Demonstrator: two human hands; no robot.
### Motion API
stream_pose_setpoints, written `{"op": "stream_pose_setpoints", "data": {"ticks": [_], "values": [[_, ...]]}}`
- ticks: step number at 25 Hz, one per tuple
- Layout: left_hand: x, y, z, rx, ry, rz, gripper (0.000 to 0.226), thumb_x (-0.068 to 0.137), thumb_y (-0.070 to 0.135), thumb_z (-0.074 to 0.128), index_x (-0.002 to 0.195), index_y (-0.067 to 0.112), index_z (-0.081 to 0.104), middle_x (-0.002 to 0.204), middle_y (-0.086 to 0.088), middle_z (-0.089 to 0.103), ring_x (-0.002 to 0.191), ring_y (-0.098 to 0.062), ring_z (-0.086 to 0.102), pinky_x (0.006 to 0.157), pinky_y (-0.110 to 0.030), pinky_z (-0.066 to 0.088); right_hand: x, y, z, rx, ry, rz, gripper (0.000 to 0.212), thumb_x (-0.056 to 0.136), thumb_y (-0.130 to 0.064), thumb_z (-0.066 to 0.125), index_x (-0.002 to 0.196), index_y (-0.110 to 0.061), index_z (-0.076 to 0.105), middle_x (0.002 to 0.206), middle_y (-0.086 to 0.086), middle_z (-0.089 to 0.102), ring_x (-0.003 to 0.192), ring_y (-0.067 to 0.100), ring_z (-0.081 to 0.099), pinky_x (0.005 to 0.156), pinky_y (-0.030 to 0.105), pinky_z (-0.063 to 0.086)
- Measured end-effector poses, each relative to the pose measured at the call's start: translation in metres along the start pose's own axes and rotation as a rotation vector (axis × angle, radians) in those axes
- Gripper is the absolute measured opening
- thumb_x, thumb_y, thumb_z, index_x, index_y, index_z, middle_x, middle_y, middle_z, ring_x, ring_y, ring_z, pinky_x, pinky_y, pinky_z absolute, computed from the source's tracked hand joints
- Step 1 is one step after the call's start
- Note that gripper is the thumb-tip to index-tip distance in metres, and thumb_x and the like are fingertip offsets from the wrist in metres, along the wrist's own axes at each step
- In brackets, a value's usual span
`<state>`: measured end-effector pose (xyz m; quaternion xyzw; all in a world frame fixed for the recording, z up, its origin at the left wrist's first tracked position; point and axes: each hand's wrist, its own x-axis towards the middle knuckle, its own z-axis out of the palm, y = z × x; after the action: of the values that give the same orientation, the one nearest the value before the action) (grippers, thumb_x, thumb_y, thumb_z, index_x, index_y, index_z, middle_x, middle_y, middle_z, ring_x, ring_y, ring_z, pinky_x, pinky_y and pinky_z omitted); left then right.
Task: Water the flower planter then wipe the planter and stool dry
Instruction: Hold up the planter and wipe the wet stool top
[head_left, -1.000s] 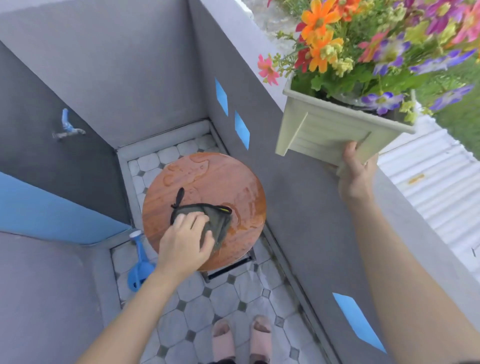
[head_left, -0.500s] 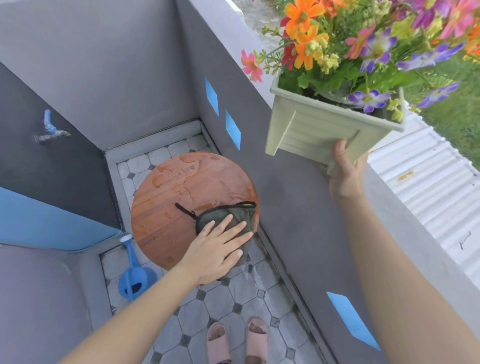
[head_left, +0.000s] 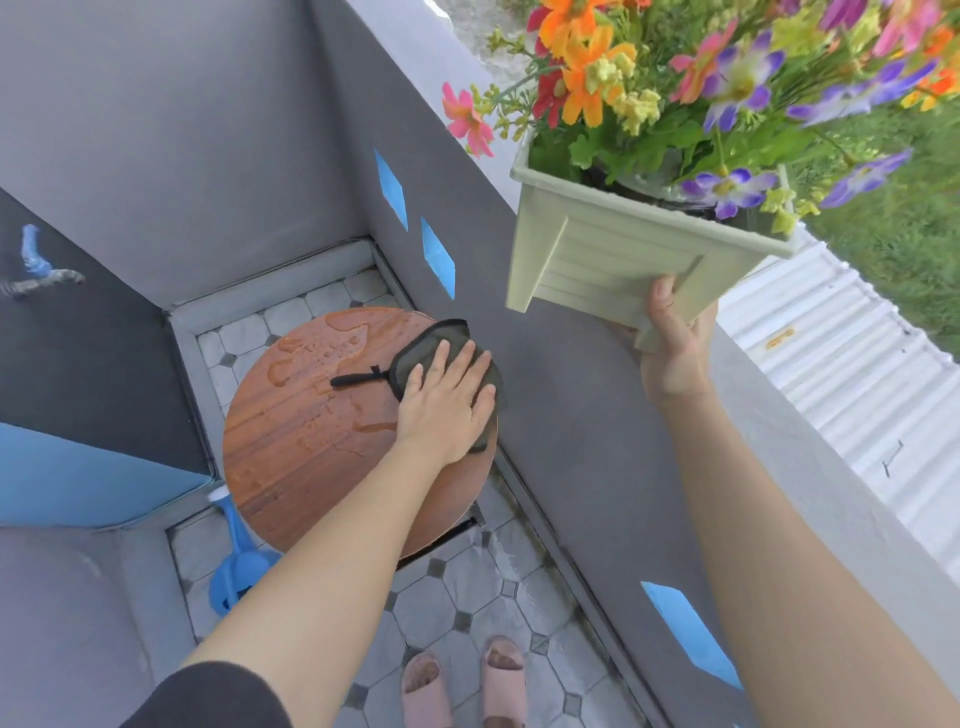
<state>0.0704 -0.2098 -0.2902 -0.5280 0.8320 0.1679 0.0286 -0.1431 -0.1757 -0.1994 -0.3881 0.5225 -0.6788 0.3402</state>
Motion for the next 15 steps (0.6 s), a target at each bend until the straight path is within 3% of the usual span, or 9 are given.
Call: {"op": "stream_pose_setpoints", "data": {"ticks": [9, 15], "values": [[0.034, -0.037, -0.021, -0.073, 0.028, -0.257, 0.054, 0.099, 0.043, 0.01, 0.15, 0.027, 0.006, 0.159, 0.007, -0.002, 0.145, -0.02, -0.008, 0.116, -0.047, 0.003, 0.003, 0.009, -0.005, -0.024, 0.021, 0.017, 0.076, 0.068, -0.063, 0.077, 0.128, -0.028, 0.045, 0.127, 0.003, 0.055, 0.133, 0.036, 0.045, 0.105, 0.071, 0.033], [0.035, -0.082, -0.033, -0.109, 0.057, -0.501, 0.058, 0.098, 0.046, 0.01, 0.151, 0.023, 0.006, 0.16, 0.004, -0.002, 0.146, -0.024, -0.006, 0.116, -0.048, 0.004, 0.006, 0.013, -0.007, -0.027, 0.007, 0.004, 0.089, 0.071, -0.061, 0.075, 0.136, -0.013, 0.04, 0.127, 0.01, 0.053, 0.13, 0.034, 0.048, 0.103, 0.071, 0.035]]}}
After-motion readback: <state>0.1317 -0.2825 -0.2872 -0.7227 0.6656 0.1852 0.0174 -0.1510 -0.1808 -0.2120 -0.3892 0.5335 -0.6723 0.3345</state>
